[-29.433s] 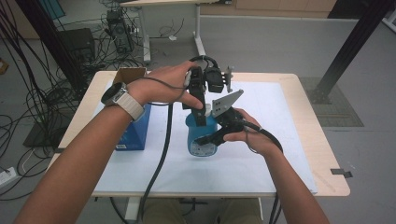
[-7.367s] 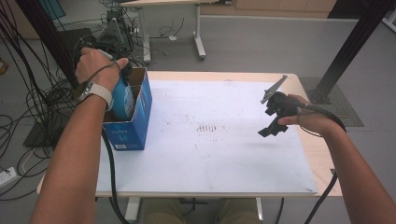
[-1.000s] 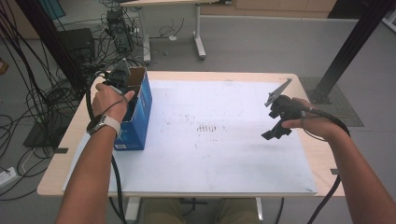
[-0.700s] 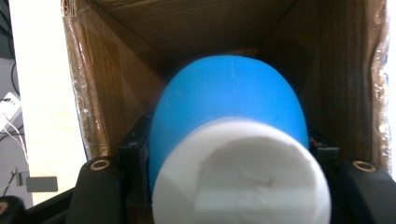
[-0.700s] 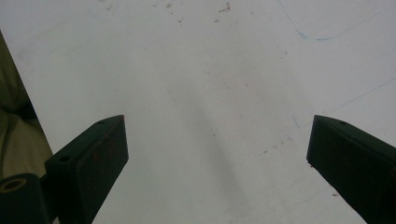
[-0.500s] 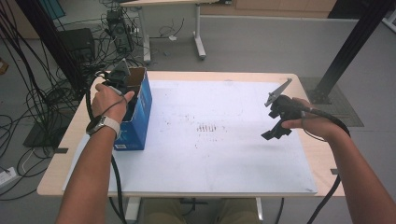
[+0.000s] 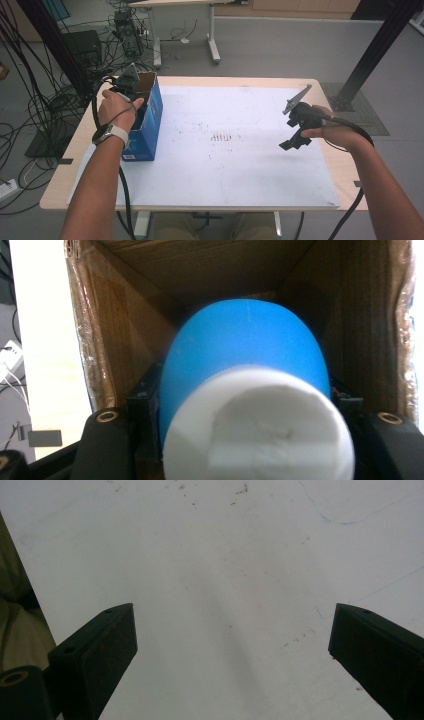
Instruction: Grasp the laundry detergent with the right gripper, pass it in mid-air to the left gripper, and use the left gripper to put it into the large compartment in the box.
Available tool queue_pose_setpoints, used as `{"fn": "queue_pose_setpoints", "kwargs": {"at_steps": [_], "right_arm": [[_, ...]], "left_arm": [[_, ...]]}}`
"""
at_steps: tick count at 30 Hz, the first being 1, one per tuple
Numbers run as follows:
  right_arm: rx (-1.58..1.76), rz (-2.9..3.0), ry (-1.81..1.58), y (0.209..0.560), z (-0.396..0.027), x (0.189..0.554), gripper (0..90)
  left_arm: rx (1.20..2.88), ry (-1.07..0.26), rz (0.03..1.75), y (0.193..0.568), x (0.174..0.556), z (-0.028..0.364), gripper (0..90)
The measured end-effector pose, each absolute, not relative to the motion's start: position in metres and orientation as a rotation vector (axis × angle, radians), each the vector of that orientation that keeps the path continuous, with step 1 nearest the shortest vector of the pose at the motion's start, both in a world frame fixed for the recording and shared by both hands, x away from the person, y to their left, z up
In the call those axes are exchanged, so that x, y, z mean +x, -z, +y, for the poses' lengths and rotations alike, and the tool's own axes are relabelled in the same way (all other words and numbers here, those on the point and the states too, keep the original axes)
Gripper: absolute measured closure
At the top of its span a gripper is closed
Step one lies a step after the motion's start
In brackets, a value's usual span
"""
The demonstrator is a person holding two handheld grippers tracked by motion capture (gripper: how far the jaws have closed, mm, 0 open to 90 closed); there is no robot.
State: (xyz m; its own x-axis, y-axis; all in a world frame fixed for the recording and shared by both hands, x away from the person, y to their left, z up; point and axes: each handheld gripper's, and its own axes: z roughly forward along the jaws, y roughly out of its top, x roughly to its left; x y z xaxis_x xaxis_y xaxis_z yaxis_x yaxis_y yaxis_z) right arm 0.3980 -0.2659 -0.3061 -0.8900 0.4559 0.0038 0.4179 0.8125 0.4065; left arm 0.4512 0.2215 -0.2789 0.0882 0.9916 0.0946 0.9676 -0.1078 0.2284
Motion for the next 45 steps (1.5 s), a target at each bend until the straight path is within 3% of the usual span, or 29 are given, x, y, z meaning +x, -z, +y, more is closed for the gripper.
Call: {"fn": "queue_pose_setpoints", "kwargs": {"at_steps": [45], "right_arm": [[0.709,2.891,-0.620,0.3037,-0.2706,0.3970,5.2]], "left_arm": [[2.237,-0.347,2.012,0.2791,0.4513,0.2204,37.0]]}}
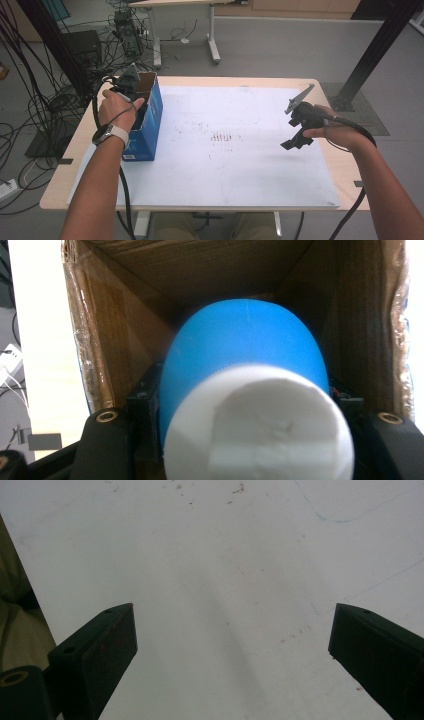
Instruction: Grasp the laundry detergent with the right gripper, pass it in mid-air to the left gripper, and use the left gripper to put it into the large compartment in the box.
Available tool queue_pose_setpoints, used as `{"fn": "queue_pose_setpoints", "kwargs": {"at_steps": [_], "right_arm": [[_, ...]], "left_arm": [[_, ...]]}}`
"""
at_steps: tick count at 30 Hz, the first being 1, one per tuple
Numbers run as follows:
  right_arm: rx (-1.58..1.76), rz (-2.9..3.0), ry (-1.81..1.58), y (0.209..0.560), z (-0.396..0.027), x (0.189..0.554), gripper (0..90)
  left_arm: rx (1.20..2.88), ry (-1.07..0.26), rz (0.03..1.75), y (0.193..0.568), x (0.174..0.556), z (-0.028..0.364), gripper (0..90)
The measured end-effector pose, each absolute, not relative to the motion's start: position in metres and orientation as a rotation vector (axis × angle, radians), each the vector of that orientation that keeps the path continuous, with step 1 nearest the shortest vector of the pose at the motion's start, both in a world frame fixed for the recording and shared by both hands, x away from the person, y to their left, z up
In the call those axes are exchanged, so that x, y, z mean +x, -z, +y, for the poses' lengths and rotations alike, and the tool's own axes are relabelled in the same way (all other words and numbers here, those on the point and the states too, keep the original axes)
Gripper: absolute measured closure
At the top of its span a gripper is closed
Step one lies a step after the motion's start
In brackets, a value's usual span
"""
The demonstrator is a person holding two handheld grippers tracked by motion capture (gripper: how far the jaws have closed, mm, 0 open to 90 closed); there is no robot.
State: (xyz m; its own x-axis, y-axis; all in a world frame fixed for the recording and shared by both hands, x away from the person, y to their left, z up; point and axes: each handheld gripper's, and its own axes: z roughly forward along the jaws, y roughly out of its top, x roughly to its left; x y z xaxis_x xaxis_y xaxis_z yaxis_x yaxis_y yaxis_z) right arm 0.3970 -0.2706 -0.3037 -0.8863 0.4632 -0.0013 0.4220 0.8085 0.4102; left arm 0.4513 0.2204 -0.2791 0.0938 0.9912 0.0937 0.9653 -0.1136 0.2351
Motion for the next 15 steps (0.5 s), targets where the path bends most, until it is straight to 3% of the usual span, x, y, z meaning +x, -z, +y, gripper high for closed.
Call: {"fn": "queue_pose_setpoints", "kwargs": {"at_steps": [11,15], "right_arm": [[0.708,2.896,-0.609,0.3056,-0.2679,0.3973,4.9],[0.698,2.905,-0.604,0.3068,-0.2665,0.3973,5.1]], "left_arm": [[2.223,-0.331,1.989,0.2790,0.4525,0.2215,36.5],[2.217,-0.323,1.987,0.2767,0.4532,0.2234,30.8]]}}
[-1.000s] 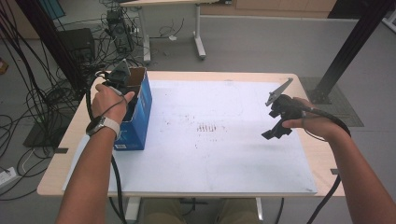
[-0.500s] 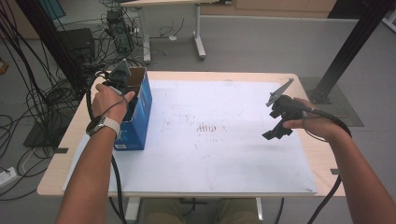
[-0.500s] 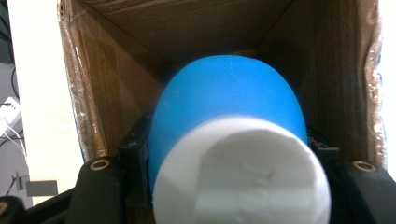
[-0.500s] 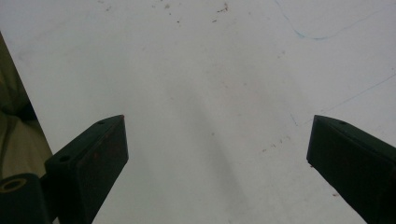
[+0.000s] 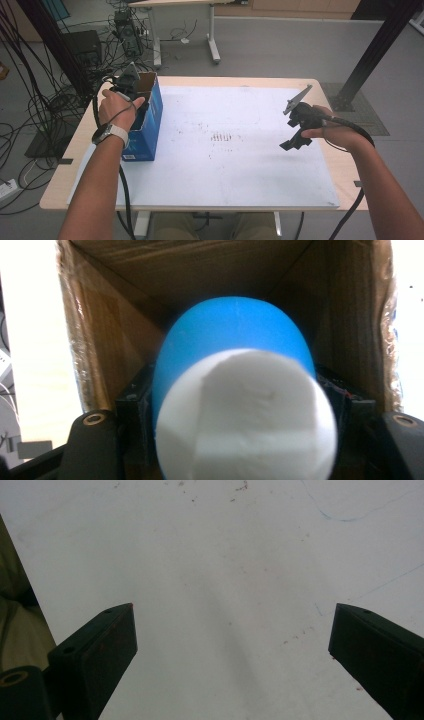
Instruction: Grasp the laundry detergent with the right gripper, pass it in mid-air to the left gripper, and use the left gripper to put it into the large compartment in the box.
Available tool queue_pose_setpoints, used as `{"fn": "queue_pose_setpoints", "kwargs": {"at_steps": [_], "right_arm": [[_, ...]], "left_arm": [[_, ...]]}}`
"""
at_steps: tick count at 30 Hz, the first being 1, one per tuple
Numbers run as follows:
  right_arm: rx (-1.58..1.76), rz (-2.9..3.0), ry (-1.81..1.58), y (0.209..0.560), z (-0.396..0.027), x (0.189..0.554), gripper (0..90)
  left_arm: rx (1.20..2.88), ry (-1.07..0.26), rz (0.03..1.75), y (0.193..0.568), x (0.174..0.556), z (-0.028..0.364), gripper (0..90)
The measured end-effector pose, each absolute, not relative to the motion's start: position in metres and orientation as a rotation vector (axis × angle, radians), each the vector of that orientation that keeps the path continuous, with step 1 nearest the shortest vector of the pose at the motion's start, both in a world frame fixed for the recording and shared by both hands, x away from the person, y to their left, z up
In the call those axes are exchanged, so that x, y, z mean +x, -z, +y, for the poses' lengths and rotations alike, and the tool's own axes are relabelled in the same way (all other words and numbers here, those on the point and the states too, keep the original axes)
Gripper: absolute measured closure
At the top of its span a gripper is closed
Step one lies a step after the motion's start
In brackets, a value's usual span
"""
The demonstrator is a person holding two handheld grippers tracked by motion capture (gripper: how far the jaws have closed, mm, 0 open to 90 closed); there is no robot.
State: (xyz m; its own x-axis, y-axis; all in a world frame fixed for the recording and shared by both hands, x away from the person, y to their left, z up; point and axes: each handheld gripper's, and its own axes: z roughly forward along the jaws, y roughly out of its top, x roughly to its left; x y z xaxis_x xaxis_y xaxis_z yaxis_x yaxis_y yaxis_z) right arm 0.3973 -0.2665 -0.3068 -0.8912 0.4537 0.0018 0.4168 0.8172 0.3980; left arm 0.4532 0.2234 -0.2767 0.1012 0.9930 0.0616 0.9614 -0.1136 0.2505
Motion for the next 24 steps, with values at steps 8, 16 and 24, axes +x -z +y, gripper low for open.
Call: {"fn": "queue_pose_setpoints", "kwargs": {"at_steps": [8,16,24], "right_arm": [[0.695,2.906,-0.599,0.306,-0.266,0.396,5.2],[0.694,2.901,-0.603,0.305,-0.267,0.394,5.2],[0.692,2.902,-0.592,0.306,-0.265,0.393,5.2]], "left_arm": [[2.198,-0.292,1.970,0.267,0.452,0.229,28.6],[2.182,-0.294,1.948,0.250,0.449,0.234,21.4],[2.172,-0.275,1.923,0.231,0.445,0.239,19.4]]}}
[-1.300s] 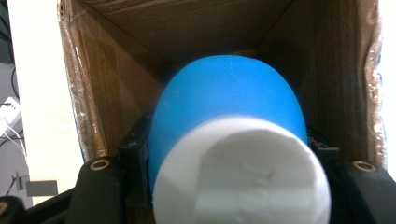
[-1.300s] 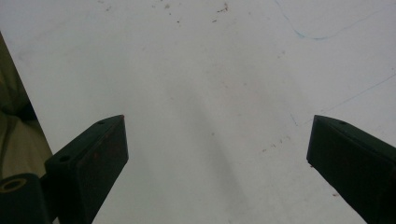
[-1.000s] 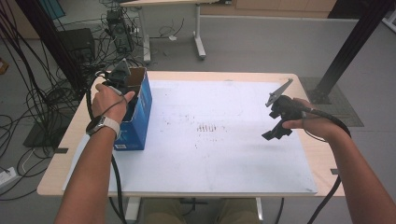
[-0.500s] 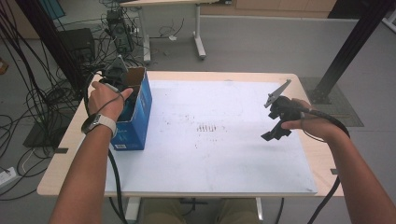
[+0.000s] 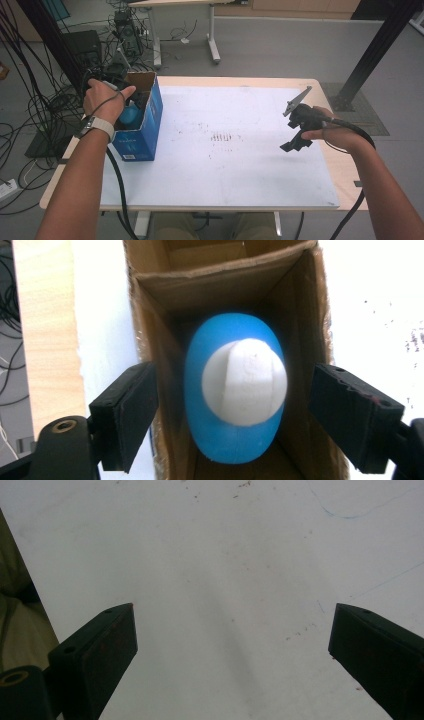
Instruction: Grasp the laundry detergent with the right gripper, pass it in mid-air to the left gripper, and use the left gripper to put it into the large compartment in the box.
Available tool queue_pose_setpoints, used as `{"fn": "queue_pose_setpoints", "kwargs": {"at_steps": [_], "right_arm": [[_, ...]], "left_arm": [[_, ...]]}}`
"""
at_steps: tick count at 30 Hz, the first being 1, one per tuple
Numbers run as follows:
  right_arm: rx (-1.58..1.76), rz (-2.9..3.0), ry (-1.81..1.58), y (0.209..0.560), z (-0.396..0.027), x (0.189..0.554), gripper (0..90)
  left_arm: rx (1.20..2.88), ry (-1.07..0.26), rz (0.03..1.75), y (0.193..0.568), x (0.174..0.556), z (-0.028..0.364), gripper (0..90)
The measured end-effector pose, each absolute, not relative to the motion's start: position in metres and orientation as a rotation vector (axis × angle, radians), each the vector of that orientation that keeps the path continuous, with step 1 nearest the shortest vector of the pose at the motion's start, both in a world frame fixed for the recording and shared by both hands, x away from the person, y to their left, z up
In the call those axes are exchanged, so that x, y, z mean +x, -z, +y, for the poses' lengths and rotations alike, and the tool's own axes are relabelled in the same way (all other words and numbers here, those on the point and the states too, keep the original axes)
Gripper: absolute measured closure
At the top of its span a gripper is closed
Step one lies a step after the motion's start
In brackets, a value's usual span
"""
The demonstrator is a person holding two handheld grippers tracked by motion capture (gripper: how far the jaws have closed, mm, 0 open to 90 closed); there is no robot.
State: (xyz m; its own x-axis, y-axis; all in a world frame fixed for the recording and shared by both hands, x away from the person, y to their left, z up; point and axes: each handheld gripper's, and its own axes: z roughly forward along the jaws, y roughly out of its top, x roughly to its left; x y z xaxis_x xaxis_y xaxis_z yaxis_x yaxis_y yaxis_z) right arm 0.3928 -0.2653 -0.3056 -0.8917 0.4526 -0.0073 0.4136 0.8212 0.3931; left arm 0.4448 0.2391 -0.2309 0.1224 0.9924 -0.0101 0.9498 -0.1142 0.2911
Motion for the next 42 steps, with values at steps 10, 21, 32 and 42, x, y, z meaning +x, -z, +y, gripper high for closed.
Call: {"fn": "queue_pose_setpoints", "kwargs": {"at_steps": [10,21,32,42], "right_arm": [[0.690,2.890,-0.586,0.298,-0.265,0.391,5.2],[0.691,2.877,-0.583,0.293,-0.268,0.388,5.2],[0.707,2.878,-0.568,0.291,-0.272,0.385,5.2],[0.713,2.880,-0.575,0.293,-0.273,0.385,5.2]], "left_arm": [[2.206,-0.244,1.834,0.201,0.440,0.233,11.1],[2.365,-0.282,1.589,0.161,0.431,0.201,9.9],[2.502,-0.290,1.371,0.143,0.421,0.162,10.4],[2.602,-0.250,1.212,0.145,0.422,0.141,9.7]]}}
